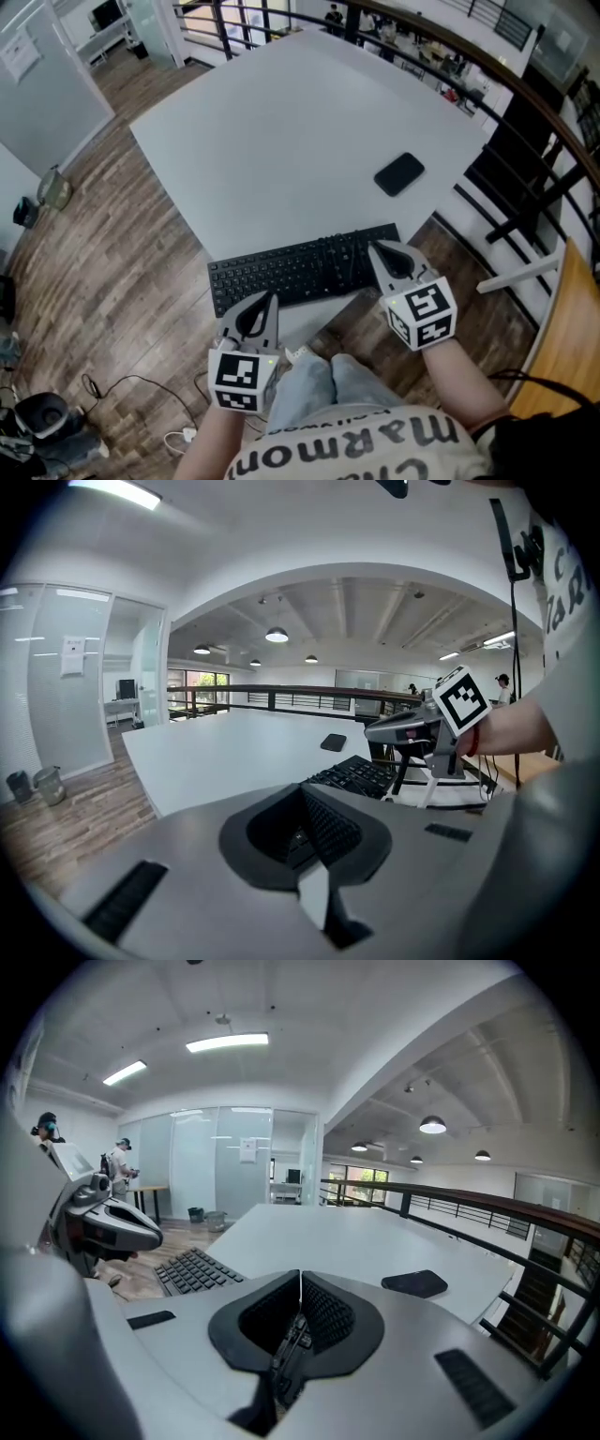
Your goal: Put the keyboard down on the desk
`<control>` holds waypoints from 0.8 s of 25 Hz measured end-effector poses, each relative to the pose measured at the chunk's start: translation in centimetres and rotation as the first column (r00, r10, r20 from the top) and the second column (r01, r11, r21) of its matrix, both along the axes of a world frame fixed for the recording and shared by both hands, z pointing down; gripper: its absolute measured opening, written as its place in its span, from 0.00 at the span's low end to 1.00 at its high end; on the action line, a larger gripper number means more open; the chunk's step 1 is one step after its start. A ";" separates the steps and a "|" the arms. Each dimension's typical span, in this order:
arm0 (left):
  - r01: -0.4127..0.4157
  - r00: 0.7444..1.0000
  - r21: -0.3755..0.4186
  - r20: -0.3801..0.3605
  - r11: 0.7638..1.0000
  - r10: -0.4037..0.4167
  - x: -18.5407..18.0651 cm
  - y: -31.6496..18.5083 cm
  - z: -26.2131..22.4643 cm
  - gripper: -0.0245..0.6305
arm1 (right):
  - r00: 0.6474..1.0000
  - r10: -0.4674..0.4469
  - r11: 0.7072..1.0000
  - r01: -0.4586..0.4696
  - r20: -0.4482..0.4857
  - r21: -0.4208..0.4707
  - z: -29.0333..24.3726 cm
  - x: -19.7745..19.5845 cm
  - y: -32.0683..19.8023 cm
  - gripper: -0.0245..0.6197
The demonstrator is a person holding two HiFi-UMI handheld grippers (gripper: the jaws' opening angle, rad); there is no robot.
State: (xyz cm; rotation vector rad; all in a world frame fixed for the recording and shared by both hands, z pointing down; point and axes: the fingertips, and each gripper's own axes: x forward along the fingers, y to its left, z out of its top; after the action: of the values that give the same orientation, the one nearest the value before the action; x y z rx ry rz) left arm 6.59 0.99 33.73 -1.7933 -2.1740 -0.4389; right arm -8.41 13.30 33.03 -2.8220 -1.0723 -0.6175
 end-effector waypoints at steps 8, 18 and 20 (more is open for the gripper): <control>0.015 1.000 -0.047 0.000 0.999 -0.015 -2.2 -2.3 -2.4 0.04 | 0.991 -0.108 0.994 0.110 -0.085 0.020 -2.9 0.1 -5.0 0.10; 0.022 1.000 -0.102 0.015 0.994 -0.020 -6.4 -7.7 -5.3 0.04 | 0.985 -0.149 0.988 0.151 -0.083 0.013 -3.7 -2.6 -11.9 0.10; 0.016 1.000 -0.110 0.009 0.994 -0.015 -7.3 -8.9 -5.5 0.04 | 0.983 -0.154 0.988 0.156 -0.099 0.013 -4.1 -3.1 -13.1 0.10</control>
State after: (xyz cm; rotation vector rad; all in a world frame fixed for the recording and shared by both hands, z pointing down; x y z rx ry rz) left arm -0.74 -7.90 28.26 -1.8696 -2.2311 -0.3355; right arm -11.53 0.24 28.97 -2.9029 -0.8317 -0.4917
